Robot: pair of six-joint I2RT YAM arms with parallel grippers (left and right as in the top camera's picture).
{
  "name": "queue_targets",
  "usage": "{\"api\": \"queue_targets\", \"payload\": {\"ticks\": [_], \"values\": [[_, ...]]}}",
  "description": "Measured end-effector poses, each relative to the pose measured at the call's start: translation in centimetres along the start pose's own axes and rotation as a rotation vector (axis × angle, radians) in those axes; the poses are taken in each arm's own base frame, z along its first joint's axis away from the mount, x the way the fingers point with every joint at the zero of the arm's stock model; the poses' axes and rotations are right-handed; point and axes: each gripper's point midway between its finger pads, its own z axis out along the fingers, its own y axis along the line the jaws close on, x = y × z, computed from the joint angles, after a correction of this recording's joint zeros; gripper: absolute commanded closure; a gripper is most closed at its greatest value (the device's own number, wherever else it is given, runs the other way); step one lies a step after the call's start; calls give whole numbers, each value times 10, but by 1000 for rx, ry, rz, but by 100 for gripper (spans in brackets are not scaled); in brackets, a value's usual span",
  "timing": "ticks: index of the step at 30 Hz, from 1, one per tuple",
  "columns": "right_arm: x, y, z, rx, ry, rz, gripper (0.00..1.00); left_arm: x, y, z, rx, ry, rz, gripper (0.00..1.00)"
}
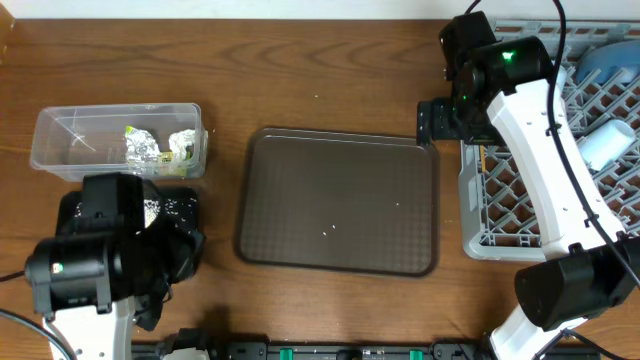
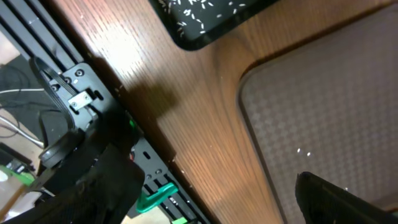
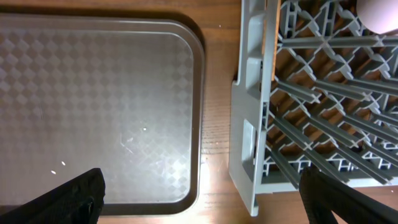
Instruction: Sort waste into correct bins and load items into the dishwasher rack
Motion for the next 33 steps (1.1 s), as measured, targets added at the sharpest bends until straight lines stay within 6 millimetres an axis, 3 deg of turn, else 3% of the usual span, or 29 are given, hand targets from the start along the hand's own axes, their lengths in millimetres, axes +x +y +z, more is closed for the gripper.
{"api": "queue_targets", "payload": {"ticks": [22, 33], "values": [[0, 0, 0, 1, 0, 0, 1, 6, -4, 0, 18, 33, 12, 2], [0, 0, 0, 1, 1, 0, 1, 12, -2, -7, 13, -85, 243, 2]]}}
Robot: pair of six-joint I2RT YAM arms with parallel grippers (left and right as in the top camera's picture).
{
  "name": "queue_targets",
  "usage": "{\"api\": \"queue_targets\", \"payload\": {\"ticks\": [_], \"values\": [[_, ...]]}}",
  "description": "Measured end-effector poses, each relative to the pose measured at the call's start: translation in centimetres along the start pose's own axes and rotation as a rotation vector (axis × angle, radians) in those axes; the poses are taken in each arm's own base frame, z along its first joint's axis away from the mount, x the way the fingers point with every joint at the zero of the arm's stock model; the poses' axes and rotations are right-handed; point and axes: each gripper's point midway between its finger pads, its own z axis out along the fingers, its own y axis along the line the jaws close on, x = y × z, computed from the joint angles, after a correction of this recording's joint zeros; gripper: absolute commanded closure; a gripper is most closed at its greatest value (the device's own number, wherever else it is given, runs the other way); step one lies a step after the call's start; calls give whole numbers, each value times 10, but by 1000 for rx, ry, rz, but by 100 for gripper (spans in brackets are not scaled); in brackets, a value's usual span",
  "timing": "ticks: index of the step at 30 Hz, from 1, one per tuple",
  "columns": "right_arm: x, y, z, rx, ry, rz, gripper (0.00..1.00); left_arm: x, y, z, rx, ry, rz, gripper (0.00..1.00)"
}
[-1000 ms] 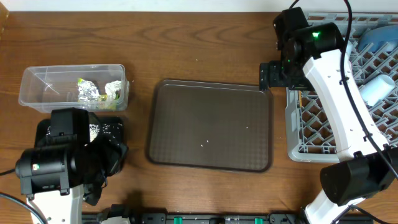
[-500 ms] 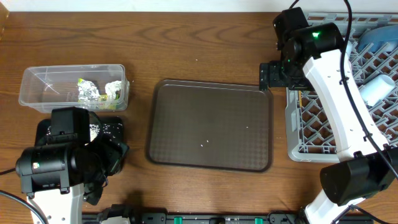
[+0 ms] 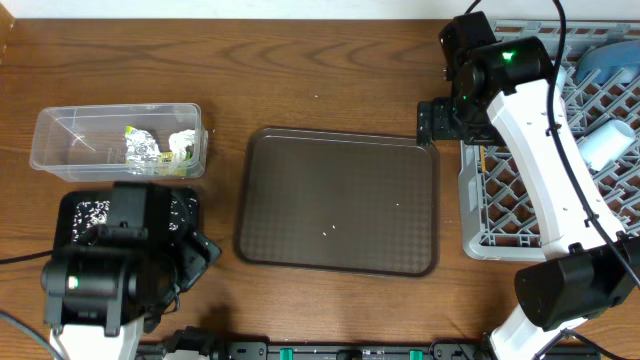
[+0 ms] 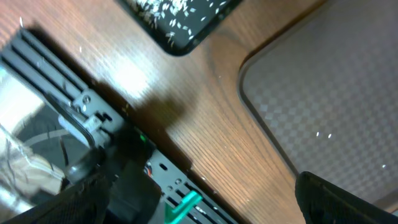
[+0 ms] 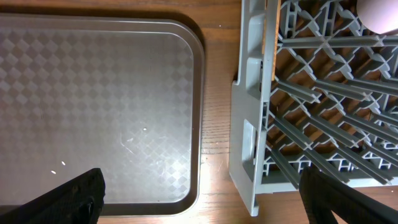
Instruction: Sort waste into correct bins and load items into the dishwasher rack
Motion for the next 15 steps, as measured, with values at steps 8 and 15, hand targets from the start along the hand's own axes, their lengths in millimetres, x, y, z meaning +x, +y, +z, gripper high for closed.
{"api": "queue_targets", "payload": {"ticks": [8, 15], "values": [[0, 0, 0, 0, 0, 0, 1, -2, -17, -7, 136, -103, 71, 2], [0, 0, 0, 0, 0, 0, 1, -10, -16, -15, 188, -187, 51, 2]]}}
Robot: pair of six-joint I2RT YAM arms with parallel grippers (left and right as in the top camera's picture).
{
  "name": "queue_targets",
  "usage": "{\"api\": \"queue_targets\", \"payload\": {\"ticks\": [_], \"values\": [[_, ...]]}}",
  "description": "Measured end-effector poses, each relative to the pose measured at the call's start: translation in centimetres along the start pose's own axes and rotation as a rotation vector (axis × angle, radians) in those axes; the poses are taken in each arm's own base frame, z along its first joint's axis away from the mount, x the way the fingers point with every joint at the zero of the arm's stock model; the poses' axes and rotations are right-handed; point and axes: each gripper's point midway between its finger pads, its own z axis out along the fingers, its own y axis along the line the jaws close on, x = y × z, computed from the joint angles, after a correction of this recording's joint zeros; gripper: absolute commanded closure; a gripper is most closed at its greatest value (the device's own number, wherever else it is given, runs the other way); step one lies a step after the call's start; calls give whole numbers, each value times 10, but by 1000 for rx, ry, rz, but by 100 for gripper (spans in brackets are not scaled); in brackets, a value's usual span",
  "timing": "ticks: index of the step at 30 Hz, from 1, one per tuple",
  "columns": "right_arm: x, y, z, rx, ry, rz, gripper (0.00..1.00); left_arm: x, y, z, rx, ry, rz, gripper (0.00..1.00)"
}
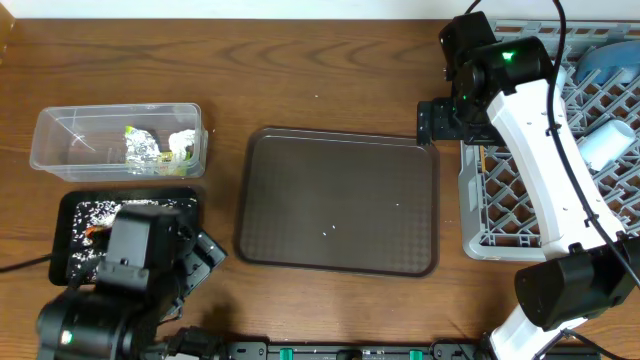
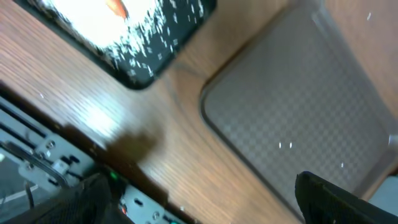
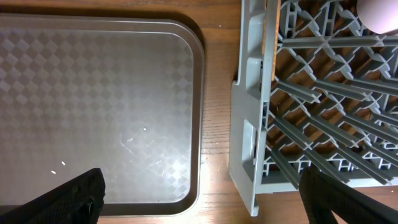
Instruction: Sort waste into correct bins and load items into the dishwasher rack
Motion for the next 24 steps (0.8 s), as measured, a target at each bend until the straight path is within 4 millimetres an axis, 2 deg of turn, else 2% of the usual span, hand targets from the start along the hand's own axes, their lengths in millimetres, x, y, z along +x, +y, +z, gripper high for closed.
{"api": "queue_targets", "payload": {"ticks": [5, 8, 12, 17, 24], "values": [[0, 0, 0, 0, 0, 0, 1, -21, 1, -20, 111, -186, -14, 2], [0, 0, 0, 0, 0, 0, 1, -34, -8, -27, 213, -308, 19, 2], [0, 0, 0, 0, 0, 0, 1, -49, -29, -28, 346, -452, 90, 2], [0, 0, 0, 0, 2, 0, 1, -54, -54, -9, 486, -589, 197, 2], [0, 0, 0, 0, 2, 0, 1, -53, -66, 30, 579, -737, 275, 2]]}}
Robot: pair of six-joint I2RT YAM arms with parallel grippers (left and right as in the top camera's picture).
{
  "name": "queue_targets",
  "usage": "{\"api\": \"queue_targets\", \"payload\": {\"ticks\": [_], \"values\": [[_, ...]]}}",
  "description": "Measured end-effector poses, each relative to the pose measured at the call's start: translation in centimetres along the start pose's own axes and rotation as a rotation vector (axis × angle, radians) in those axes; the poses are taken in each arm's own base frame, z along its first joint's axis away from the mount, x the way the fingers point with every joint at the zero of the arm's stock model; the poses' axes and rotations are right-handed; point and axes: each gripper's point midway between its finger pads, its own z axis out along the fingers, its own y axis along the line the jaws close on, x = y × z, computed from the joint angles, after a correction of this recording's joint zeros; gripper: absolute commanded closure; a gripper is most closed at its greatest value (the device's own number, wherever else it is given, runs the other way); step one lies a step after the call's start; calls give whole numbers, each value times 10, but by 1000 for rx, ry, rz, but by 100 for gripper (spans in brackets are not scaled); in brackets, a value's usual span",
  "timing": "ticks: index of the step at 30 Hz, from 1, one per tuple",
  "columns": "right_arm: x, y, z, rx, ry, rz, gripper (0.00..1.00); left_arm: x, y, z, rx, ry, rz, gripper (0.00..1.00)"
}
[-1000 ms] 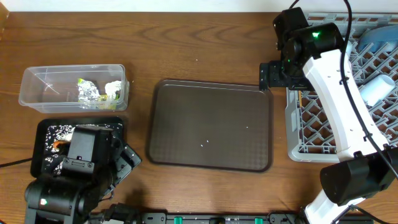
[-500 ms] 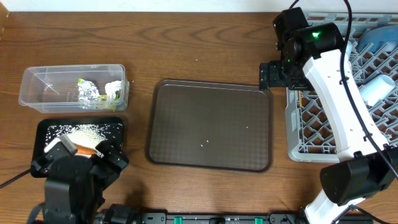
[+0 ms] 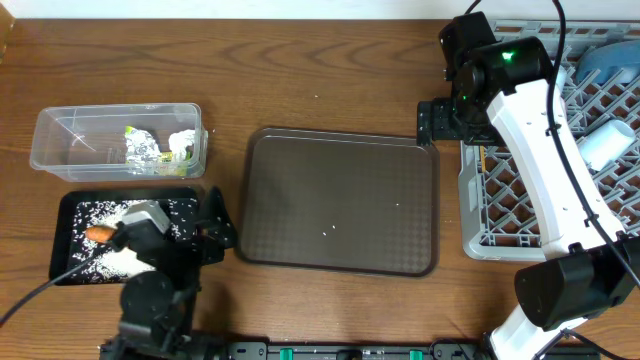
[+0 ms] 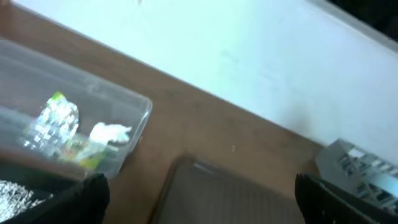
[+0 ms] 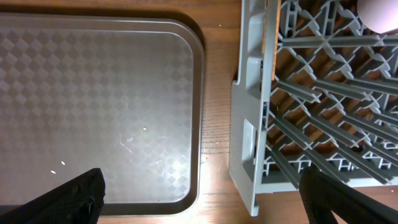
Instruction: Sort waste into correct bins and load items into the dishwasher rack
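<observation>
A bare brown tray (image 3: 337,200) lies mid-table. To its left a clear bin (image 3: 118,141) holds foil and wrappers, and a black bin (image 3: 110,235) holds white scraps and an orange piece. The grey dishwasher rack (image 3: 520,190) at the right holds a blue plate (image 3: 605,60) and a white cup (image 3: 607,145). My left gripper (image 3: 205,235) sits low at the front left, open and empty, its fingertips (image 4: 93,199) wide apart. My right gripper (image 5: 202,199) hangs open and empty over the gap between tray (image 5: 99,112) and rack (image 5: 311,106).
The left arm's body stands at the table's front edge below the black bin. The right arm stretches from the front right up along the rack. A pale wall (image 4: 249,56) rises behind the table in the left wrist view.
My left arm has drawn back toward the front edge and tipped up, so its camera now looks across the table at the clear bin and wall. The black bin shows uncovered. The right arm is unmoved.
The left arm first hung over the black bin, covering it, camera facing down at the table's front edge. Then it stood lower with more of the bin showing each time, and now the whole bin is visible. The right gripper stayed open by the rack throughout.
</observation>
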Motion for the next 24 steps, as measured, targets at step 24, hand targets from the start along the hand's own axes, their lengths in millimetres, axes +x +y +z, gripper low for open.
{"api": "queue_targets", "payload": {"ticks": [24], "values": [[0, 0, 0, 0, 0, 0, 1, 59, 66, 30, -107, -172, 58, 2]]}}
